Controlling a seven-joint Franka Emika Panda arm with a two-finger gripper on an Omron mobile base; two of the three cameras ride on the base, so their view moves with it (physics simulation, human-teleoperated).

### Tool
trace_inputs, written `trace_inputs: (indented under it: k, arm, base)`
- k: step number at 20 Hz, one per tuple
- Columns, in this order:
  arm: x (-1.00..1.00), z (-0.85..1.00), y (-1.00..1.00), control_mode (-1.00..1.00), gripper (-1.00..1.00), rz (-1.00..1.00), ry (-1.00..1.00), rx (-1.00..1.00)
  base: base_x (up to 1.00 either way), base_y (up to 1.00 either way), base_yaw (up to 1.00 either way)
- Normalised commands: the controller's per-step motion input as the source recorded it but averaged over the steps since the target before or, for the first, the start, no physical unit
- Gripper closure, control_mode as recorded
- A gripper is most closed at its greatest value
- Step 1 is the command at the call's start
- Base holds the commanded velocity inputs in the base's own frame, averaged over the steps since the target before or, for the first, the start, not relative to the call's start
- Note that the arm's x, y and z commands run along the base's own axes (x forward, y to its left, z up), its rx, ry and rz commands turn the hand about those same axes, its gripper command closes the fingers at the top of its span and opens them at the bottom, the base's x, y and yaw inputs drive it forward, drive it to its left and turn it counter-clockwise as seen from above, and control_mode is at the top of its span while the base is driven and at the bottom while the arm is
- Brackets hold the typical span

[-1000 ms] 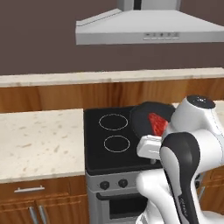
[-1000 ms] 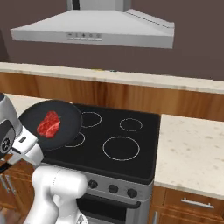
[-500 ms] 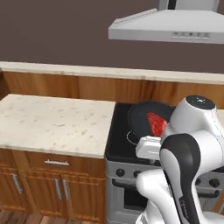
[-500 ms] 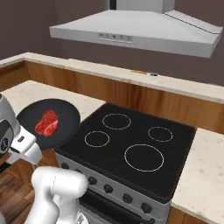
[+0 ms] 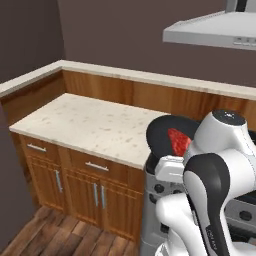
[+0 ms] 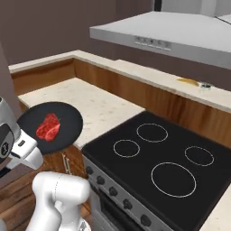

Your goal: Pick up the pan with the steak in it and place it on the dining table. Then place the steak on the plate.

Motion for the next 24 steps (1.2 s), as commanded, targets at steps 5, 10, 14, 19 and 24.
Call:
trace_inputs:
  k: [5, 10, 14, 19, 24]
  arm:
    - [0.0, 0.0, 0.0, 1.0, 1.0, 0.0, 0.0, 0.0]
    - [0.0, 0.0, 0.0, 1.0, 1.0, 0.0, 0.0, 0.0]
    - [0.0, 0.0, 0.0, 1.0, 1.0, 0.0, 0.0, 0.0]
    - [0.0, 0.0, 0.0, 1.0, 1.0, 0.0, 0.0, 0.0]
    - [0.0, 0.0, 0.0, 1.0, 1.0, 0.0, 0.0, 0.0]
  base:
    - [-0.06, 0.0, 0.5]
    - [-0.27, 0.03, 0.45]
    - [-0.45, 0.18, 0.37]
    - [-0.54, 0.29, 0.33]
    - [-0.63, 0.44, 0.27]
